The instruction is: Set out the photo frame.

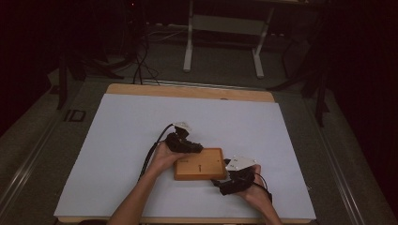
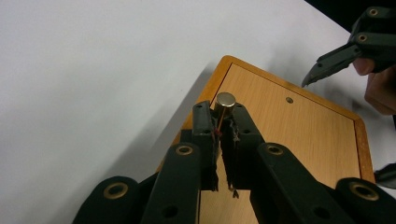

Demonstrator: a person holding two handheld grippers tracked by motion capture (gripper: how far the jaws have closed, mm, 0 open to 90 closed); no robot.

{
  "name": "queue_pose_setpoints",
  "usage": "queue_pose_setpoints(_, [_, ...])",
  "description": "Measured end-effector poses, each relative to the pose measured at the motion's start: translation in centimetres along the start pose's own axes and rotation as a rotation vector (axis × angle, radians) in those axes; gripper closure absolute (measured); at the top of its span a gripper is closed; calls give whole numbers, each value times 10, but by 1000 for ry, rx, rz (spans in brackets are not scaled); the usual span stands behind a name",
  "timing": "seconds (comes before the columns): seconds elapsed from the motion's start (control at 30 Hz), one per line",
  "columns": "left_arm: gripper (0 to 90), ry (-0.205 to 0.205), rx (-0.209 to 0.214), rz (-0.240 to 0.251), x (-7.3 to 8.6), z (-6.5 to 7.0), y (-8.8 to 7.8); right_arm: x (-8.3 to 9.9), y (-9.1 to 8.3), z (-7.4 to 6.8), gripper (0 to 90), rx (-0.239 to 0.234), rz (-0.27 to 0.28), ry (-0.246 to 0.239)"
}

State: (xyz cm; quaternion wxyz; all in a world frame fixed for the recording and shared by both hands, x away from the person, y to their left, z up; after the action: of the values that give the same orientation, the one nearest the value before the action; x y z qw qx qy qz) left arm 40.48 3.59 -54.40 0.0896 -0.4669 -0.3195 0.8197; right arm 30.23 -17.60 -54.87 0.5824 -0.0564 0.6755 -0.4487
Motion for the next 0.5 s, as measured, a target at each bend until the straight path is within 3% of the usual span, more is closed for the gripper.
queue_pose_setpoints(0.2, [844, -10, 7, -7, -1, -1, 0, 2, 4, -1, 115, 20, -26, -26])
queue_pose_setpoints(0.5, [844, -31, 22, 4, -1, -3, 0, 7, 11, 3, 112, 34, -57, -20])
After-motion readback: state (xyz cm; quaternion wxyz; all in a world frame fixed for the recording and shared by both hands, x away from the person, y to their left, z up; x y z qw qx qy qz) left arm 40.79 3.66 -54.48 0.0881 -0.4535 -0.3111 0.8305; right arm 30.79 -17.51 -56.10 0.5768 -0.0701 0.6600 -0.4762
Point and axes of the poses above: each handheld gripper's, and its own axes: y roughly forward along the jaws, x roughly out of its underside, z roughly to its right, the point moved 3 cm from there along y, roughly forward along the jaws, and after that the axes turned 2 degrees about -z, right-handed, at the moved point
